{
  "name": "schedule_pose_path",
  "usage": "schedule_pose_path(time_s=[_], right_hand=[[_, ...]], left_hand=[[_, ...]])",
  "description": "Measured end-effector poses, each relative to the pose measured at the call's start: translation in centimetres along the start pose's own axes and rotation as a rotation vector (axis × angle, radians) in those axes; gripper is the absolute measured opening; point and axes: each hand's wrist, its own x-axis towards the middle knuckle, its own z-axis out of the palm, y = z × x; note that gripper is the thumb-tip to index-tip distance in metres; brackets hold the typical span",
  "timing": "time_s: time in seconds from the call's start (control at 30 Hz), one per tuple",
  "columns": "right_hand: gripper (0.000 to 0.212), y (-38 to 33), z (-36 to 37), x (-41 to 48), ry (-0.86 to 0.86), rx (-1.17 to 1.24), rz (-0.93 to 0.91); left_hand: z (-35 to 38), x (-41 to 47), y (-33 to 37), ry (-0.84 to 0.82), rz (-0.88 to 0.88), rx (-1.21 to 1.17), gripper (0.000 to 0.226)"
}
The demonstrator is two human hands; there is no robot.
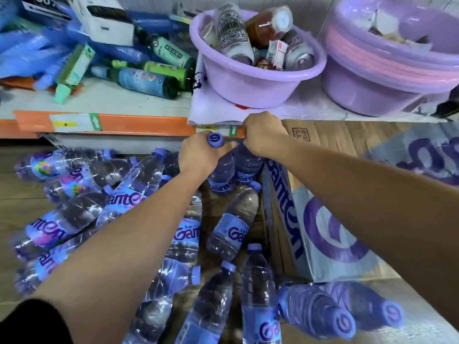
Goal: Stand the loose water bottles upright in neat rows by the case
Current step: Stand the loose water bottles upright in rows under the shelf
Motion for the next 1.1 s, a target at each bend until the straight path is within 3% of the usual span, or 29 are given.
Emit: schedule_pose_path(time_s=[0.13, 0.23, 0.33, 0.43, 0.6, 0.73, 0.9, 1.1], right_hand=[[0.025, -0.1, -0.9, 0.3, -0.064, -0.084, -0.092], [0.006, 0.3, -1.4, 0.3, -0.121, -0.142, -0.159], [0.035, 0.2, -1.6, 0.7, -0.195, -0.166, -0.195], [0.022, -0.5, -1.6, 1.1, -0.258, -0.198, -0.234], [0.015, -1.2, -1.6, 1.7, -0.168, -0.171, -0.219], [0.034, 0.0, -1.1, 2.0, -0.112, -0.076, -0.162], [0.041, -0.2, -0.6, 0.2, -0.227, -0.109, -0.256], [0.035, -1.0, -0.5, -0.6, -0.225, -0.167, -0.282]], left_hand=[[0.6, -0.1, 0.3, 0.008, 0.032, 0.054, 0.044], [0.6, -0.1, 0.7, 0.014, 0.034, 0.088, 0.044], [0.3, -0.2, 0.9, 0.032, 0.032, 0.113, 0.044], [-0.5, -0.1, 0.9, 0.073, 0.051, 0.126, 0.045], [-1.1, -0.5, -0.1, 0.073, 0.04, 0.101, 0.04], [-1.3, -0.9, -0.1, -0.005, -0.041, 0.085, 0.047], [-2.5, -0.2, 0.4, -0.366, 0.013, 0.135, 0.056], [-3.0, -0.5, -0.6, -0.195, -0.044, -0.028, 0.032]])
